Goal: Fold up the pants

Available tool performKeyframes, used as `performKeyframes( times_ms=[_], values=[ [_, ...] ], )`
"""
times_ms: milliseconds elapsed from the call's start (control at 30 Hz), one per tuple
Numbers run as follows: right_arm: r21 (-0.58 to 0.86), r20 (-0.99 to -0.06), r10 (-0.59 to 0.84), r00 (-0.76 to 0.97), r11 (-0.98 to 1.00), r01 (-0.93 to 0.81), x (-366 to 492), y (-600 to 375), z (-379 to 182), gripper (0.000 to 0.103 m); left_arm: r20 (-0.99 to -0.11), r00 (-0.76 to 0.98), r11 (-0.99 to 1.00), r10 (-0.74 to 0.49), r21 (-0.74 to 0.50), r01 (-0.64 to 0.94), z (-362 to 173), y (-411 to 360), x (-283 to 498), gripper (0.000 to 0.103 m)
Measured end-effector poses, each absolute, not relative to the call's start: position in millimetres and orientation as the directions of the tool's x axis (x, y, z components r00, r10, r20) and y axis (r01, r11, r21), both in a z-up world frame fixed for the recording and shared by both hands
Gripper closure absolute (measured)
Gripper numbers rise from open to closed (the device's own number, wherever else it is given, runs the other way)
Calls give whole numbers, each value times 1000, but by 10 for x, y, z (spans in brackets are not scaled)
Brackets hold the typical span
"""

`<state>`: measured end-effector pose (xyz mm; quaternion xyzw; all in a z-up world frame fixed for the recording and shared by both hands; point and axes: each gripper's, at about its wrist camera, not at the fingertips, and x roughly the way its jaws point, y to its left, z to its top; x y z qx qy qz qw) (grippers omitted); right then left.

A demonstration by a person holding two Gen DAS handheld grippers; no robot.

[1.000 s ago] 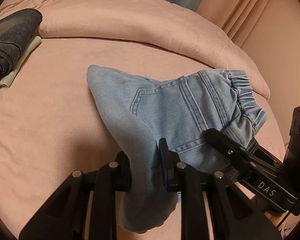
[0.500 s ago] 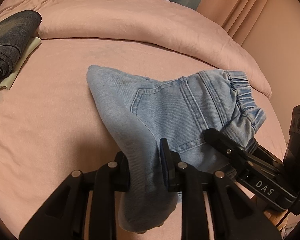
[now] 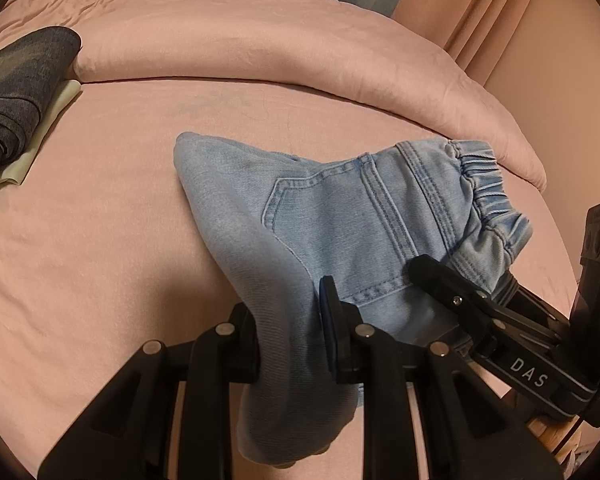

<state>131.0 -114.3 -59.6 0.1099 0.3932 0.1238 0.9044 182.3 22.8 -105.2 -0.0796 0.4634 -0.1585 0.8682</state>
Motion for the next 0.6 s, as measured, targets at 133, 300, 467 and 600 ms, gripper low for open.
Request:
performKeyframes(
  times_ms=[133,300,467,600],
  values=[
    [296,-686,310,659,945,-137,1325,-1139,-591,50,-783,519,940,-342,-276,201,-1047,219,1827,82],
    [296,-690,307,655,946,-132,1318,-1150,-597,50,-790,517,944,-330,-263,201,-1041,192,1825,81],
    [296,-694,305,652,946,-128,1333,-1163,-607,50,-793,517,947,-321,-250,203,-1034,173,1829,81],
    [295,-698,303,648,947,-125,1349,-1176,-610,50,-796,513,946,-320,-242,214,-1031,145,1839,81]
  ],
)
